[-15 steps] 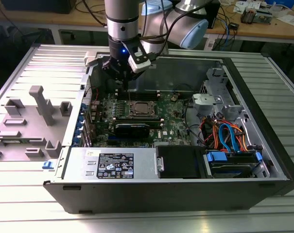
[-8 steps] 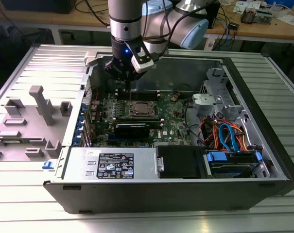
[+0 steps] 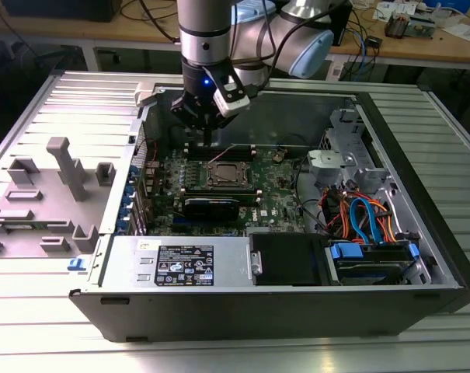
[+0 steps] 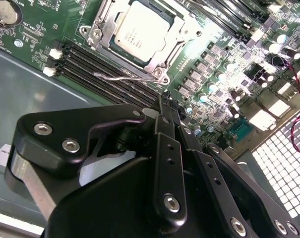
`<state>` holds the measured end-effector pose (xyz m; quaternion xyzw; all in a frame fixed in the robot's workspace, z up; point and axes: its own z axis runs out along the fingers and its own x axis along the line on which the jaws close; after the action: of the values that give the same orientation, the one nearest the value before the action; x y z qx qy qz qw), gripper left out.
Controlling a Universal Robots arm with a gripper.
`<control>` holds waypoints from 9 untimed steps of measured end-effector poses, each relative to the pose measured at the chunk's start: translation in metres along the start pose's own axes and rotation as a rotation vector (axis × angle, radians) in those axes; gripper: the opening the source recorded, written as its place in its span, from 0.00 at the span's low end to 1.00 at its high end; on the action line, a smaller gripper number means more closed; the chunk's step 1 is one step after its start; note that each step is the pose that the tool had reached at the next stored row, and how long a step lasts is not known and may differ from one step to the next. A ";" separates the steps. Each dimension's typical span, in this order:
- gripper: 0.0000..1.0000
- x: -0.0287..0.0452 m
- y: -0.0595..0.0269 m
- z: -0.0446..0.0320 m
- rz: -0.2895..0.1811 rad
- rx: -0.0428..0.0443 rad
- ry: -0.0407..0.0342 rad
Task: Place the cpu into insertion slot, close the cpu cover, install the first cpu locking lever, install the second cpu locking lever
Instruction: 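Install the first cpu locking lever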
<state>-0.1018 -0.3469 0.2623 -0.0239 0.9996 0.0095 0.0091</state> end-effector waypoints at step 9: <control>0.11 -0.0029 -0.0001 0.0001 0.000 0.0000 0.0000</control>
<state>-0.0989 -0.3469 0.2623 -0.0239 0.9996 0.0095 0.0091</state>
